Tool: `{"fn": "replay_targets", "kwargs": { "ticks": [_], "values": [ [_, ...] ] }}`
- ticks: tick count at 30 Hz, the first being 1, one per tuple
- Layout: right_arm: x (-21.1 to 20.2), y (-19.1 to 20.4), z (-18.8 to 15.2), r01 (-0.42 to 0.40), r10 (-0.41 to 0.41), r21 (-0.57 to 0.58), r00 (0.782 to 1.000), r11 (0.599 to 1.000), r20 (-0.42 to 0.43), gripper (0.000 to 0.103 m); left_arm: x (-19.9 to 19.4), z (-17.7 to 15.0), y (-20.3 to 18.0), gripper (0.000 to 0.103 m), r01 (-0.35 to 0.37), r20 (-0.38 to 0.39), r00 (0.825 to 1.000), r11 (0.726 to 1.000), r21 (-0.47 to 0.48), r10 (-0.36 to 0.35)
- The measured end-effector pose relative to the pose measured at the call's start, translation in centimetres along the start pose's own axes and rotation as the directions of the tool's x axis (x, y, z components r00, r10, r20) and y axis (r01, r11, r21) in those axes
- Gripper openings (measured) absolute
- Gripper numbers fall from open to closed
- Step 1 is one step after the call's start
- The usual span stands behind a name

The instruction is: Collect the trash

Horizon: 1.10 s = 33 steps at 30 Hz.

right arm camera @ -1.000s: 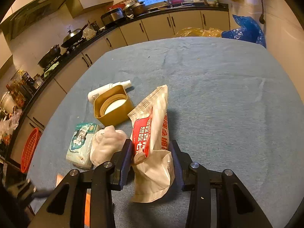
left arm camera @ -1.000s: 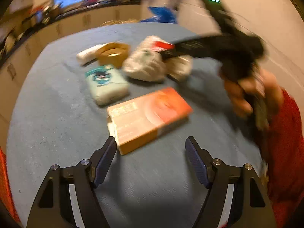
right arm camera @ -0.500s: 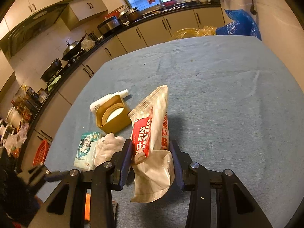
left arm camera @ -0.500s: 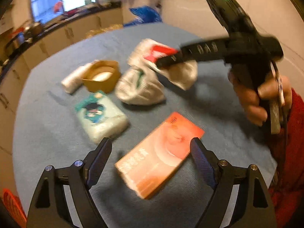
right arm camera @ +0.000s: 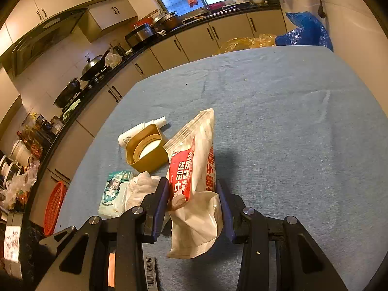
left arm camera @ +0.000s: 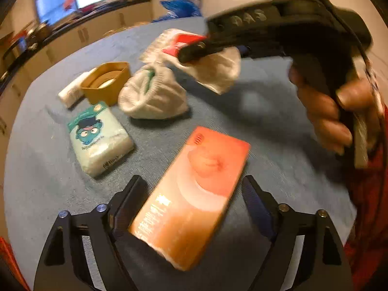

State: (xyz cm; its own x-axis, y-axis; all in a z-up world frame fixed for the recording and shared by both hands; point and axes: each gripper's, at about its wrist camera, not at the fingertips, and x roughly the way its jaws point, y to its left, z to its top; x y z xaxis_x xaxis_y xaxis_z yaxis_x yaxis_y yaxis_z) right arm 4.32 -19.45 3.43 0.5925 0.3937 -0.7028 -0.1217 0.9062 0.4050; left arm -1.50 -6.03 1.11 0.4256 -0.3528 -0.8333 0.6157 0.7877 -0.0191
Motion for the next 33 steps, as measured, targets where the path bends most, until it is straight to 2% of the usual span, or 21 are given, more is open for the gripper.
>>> {"fn": "replay_targets", "kwargs": {
  "ticks": [3,8,11,13,15,18,21,24,28,33],
  "values": [
    [0.1,0.2,0.0,0.009,-0.009,-0.002,1.000,1.000,0.002,0.043,-0.3,-0.1,0.4,0.046,-0.016,0.028,0.999,0.999,-0.048,0.017],
    [-0.3,0.9,-0.2,0.019,-0.018,-0.025,1.000,1.000,0.024,0.043,-1.0,-0.9,2.4,0.046,-0.010,0.066,0.998,0.990,-0.142,0.019],
    [-0.9,1.2,-0.2,0.051,-0.049,-0.035,0.996,0.998,0.068,0.043,-3.1,-1.6,3.6,0.046,-0.013,0.152,0.988,0.981,-0.192,0.043],
    [-1.7,1.7,-0.1,0.087,-0.081,-0.049,0.990,0.995,0.119,0.043,-5.1,-2.2,5.2,0.046,-0.021,0.229,0.970,0.970,-0.241,0.078],
    [-2.6,2.5,-0.1,0.114,-0.102,-0.063,0.980,0.992,0.170,0.043,-6.5,-2.7,6.8,0.046,-0.080,0.281,0.945,0.952,-0.296,0.167],
    [-3.5,4.1,-0.3,0.085,-0.070,-0.067,0.977,0.994,0.203,0.043,-7.2,-2.2,9.4,0.046,-0.160,0.297,0.911,0.909,-0.384,0.286],
    [-4.2,7.2,-1.2,0.096,-0.065,-0.125,0.971,0.987,0.230,0.043,-7.4,-2.5,11.5,0.046,-0.191,0.294,0.885,0.856,-0.481,0.362],
    [-4.0,10.1,-2.3,0.059,-0.025,-0.150,0.975,0.987,0.221,0.043,-7.2,-2.6,12.3,0.046,-0.224,0.282,0.865,0.824,-0.521,0.414],
    [-2.8,13.1,-3.8,0.078,-0.029,-0.191,0.969,0.978,0.245,0.043,-7.9,-3.4,11.8,0.046,-0.274,0.272,0.835,0.790,-0.548,0.478],
    [-1.2,13.0,-4.4,0.059,-0.011,-0.194,0.971,0.979,0.238,0.043,-8.5,-4.5,11.6,0.046,-0.296,0.257,0.826,0.774,-0.559,0.502]
  ]
}}
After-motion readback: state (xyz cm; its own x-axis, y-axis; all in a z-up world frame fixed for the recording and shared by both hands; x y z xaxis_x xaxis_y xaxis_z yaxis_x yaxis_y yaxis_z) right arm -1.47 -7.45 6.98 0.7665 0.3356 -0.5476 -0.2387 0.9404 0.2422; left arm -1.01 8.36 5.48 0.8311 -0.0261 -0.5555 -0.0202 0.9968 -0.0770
